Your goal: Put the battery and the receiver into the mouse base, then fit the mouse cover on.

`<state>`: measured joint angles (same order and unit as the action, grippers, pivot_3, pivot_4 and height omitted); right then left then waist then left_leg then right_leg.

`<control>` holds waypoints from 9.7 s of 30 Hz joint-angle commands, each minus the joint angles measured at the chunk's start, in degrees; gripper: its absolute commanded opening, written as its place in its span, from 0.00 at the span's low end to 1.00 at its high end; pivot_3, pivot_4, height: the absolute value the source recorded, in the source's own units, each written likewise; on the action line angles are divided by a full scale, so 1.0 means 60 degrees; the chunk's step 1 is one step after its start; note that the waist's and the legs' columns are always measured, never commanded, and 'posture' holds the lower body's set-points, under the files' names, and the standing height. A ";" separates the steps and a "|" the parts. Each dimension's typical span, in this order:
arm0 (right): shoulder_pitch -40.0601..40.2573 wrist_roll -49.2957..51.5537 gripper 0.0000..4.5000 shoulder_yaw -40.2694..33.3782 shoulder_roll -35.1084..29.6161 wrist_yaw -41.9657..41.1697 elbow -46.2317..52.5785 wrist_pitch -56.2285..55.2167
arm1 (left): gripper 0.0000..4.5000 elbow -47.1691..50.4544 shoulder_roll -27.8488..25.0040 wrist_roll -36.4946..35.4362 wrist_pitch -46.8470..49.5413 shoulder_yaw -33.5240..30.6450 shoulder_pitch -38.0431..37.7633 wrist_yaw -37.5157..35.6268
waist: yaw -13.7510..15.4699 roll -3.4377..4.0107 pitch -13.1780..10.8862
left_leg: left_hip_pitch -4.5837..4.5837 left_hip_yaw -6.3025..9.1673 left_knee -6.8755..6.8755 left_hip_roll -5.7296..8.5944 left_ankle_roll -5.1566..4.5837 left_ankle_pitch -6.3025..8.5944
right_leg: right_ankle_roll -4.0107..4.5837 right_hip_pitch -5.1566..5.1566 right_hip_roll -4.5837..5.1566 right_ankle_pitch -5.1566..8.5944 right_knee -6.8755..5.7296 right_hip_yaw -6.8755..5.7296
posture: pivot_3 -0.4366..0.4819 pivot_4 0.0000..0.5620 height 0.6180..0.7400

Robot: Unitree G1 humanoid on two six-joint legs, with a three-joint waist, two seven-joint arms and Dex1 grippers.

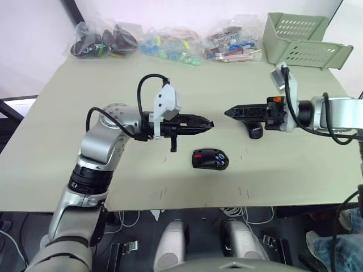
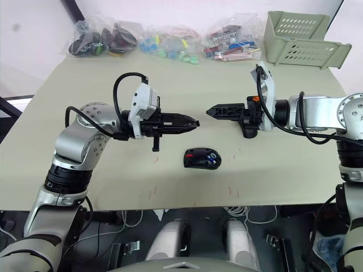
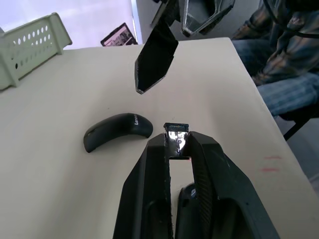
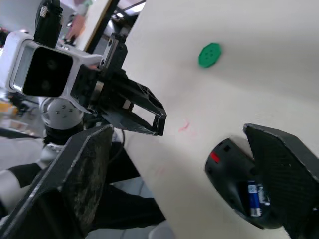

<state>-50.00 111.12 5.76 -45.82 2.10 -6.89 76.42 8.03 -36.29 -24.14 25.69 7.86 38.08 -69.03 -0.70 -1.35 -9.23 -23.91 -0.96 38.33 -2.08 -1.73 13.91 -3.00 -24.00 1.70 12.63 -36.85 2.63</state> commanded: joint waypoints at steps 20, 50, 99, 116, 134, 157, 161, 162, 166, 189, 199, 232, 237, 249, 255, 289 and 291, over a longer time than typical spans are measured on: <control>-0.0608 0.0314 0.27 0.0462 0.0756 0.0145 -0.0271 0.0654 | 0.11 0.0391 -0.0047 0.0198 -0.0596 0.0184 0.0082 -0.0311 | -0.0019 0.0002 -0.0001 | -0.0003 -0.0002 -0.0001 -0.0007 -0.0001 0.0000 | -0.0001 -0.0007 -0.0003 0.0000 -0.0002 0.0001 | 0.48 0.27 1.00; -0.0787 0.0314 0.27 0.0707 0.0980 0.0208 -0.0434 0.0771 | 0.11 0.0589 0.0067 0.0312 -0.0785 0.0315 -0.0196 -0.0254 | -0.0022 0.0005 -0.0003 | -0.0021 -0.0002 -0.0002 -0.0007 -0.0002 0.0001 | -0.0001 -0.0027 -0.0003 0.0000 -0.0001 0.0001 | 0.48 0.27 1.00; -0.5007 -0.2627 0.00 0.4023 -0.0087 -0.0732 0.0727 0.2679 | 0.99 -0.0547 -0.0384 0.1304 -0.1618 0.0764 -0.2027 -0.0462 | -0.0034 0.0071 -0.0044 | -0.0158 -0.0052 0.0000 -0.0013 -0.0002 0.0000 | 0.0005 -0.0215 0.0009 -0.0006 -0.0058 0.0044 | 0.48 0.27 1.00; -0.6099 -0.4639 0.00 0.5742 0.0097 -0.3169 0.0434 0.2679 | 0.99 -0.2586 0.0701 0.2558 -0.2559 0.2146 -0.0448 -0.0979 | -0.0027 0.0068 -0.0044 | -0.0166 -0.0045 0.0009 -0.0004 -0.0002 0.0000 | 0.0006 -0.0226 0.0008 -0.0006 -0.0097 0.0026 | 0.48 0.27 1.00; -0.5741 -0.4351 0.00 0.5741 0.0386 -0.2539 0.0205 0.2679 | 0.66 -0.4173 0.1512 0.3166 -0.3443 0.2456 0.0353 -0.1457 | -0.0035 0.0067 -0.0044 | -0.0165 -0.0046 0.0022 -0.0003 -0.0003 0.0000 | 0.0009 -0.0240 0.0001 -0.0005 -0.0148 0.0040 | 0.48 0.27 1.00; -0.4942 -0.4657 0.00 0.5801 0.1226 -0.1687 -0.0361 0.2679 | 0.65 -0.4023 0.1672 0.3563 -0.3598 0.2567 0.0223 -0.1255 | -0.0016 0.0065 -0.0042 | -0.0165 -0.0043 0.0045 -0.0001 -0.0003 -0.0001 | 0.0007 -0.0237 0.0004 -0.0005 -0.0166 0.0040 | 0.48 0.27 1.00; -0.4808 -0.4914 0.00 0.5816 0.1388 -0.1553 -0.0535 0.2679 | 0.65 -0.3965 0.1634 0.3544 -0.3544 0.2562 0.0182 -0.1290 | -0.0016 0.0064 -0.0041 | -0.0165 -0.0044 0.0048 -0.0001 -0.0003 -0.0001 | 0.0007 -0.0236 0.0003 -0.0005 -0.0169 0.0040 | 0.48 0.27 1.00; -0.4770 -0.4939 0.00 0.5831 0.1406 -0.1550 -0.0542 0.2679 | 0.65 -0.3964 0.1636 0.3547 -0.3530 0.2563 0.0180 -0.1285 | -0.0019 0.0065 -0.0041 | -0.0166 -0.0043 0.0049 -0.0001 -0.0003 -0.0001 | 0.0007 -0.0237 0.0003 -0.0005 -0.0169 0.0040 | 0.48 0.27 1.00; -0.4631 -0.4988 0.00 0.5924 0.1466 -0.1517 -0.0561 0.2679 | 0.65 -0.3946 0.1623 0.3558 -0.3504 0.2568 0.0151 -0.1276 | -0.0022 0.0065 -0.0041 | -0.0165 -0.0044 0.0049 -0.0001 -0.0003 -0.0001 | 0.0007 -0.0237 0.0003 -0.0005 -0.0169 0.0040 | 0.48 0.27 1.00; -0.3978 -0.6282 0.00 0.5641 0.1971 -0.1764 -0.1187 0.2679 | 0.65 -0.3594 0.1620 0.3533 -0.3296 0.2571 -0.0041 -0.1150 | -0.0024 0.0065 -0.0039 | -0.0161 -0.0043 0.0051 0.0001 -0.0003 -0.0001 | 0.0007 -0.0234 0.0002 -0.0006 -0.0172 0.0040 | 0.48 0.27 1.00; -0.3885 -0.6660 0.00 0.5563 0.2081 -0.1959 -0.1282 0.2679 | 0.65 -0.3635 0.1631 0.3533 -0.3298 0.2557 -0.0032 -0.1132 | -0.0021 0.0065 -0.0039 | -0.0160 -0.0043 0.0051 0.0003 -0.0003 -0.0001 | 0.0007 -0.0232 0.0001 -0.0006 -0.0172 0.0040 | 0.48 0.27 1.00; -0.4355 -0.7302 0.00 0.7067 0.1810 -0.2330 -0.0426 0.2679 | 0.65 -0.3556 0.1779 0.3567 -0.3308 0.2586 -0.0193 -0.0889 | 0.0007 0.0065 -0.0035 | -0.0142 -0.0025 0.0076 0.0003 -0.0003 -0.0001 | 0.0005 -0.0195 0.0003 -0.0005 -0.0169 0.0028 | 0.48 0.27 1.00; -0.4435 -0.7325 0.00 0.7172 0.1803 -0.2495 -0.0428 0.2679 | 0.65 -0.3566 0.1825 0.3576 -0.3302 0.2589 -0.0201 -0.0860 | 0.0015 0.0065 -0.0035 | -0.0143 -0.0025 0.0076 0.0003 -0.0003 -0.0001 | 0.0004 -0.0193 0.0007 -0.0005 -0.0165 0.0027 | 0.48 0.27 1.00; -0.4655 -0.6785 0.00 0.7309 0.2256 -0.2374 -0.1126 0.2680 | 0.65 -0.3410 0.1806 0.3556 -0.3198 0.2593 -0.0274 -0.0815 | 0.0000 0.0066 -0.0033 | -0.0140 -0.0022 0.0076 0.0003 -0.0003 -0.0001 | 0.0004 -0.0191 0.0007 -0.0005 -0.0166 0.0025 | 0.48 0.27 1.00; -0.4716 -0.6756 0.00 0.7443 0.2473 -0.2152 -0.1342 0.2680 | 0.65 -0.3383 0.1852 0.3567 -0.3144 0.2613 -0.0244 -0.0801 | -0.0008 0.0066 -0.0030 | -0.0139 -0.0020 0.0076 0.0003 -0.0003 -0.0001 | 0.0004 -0.0191 0.0006 -0.0005 -0.0167 0.0022 | 0.48 0.27 1.00; -0.4596 -0.7573 0.00 0.7820 0.3412 -0.2284 -0.1932 0.2680 | 0.65 -0.3430 0.1922 0.3571 -0.3099 0.2587 -0.0254 -0.0722 | -0.0064 0.0041 0.0037 | -0.0115 -0.0020 0.0076 -0.0004 -0.0003 -0.0001 | 0.0007 -0.0180 -0.0009 -0.0004 -0.0170 0.0024 | 0.48 0.27 1.00; -0.4492 -0.7455 0.00 0.7812 0.3417 -0.2261 -0.1852 0.2680 | 0.65 -0.3456 0.1938 0.3573 -0.3110 0.2581 -0.0249 -0.0708 | -0.0064 0.0039 0.0041 | -0.0115 -0.0019 0.0076 -0.0004 -0.0003 -0.0001 | 0.0007 -0.0180 -0.0009 -0.0004 -0.0170 0.0024 | 0.48 0.27 1.00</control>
<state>-79.55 66.35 50.15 -27.30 -12.10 -19.17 92.26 -14.13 -25.88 -3.17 7.98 22.03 36.64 -73.48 -1.09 -1.11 -8.98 -24.59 -1.07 38.79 -2.10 -1.75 13.91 -2.96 -25.08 1.64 12.60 -37.87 2.77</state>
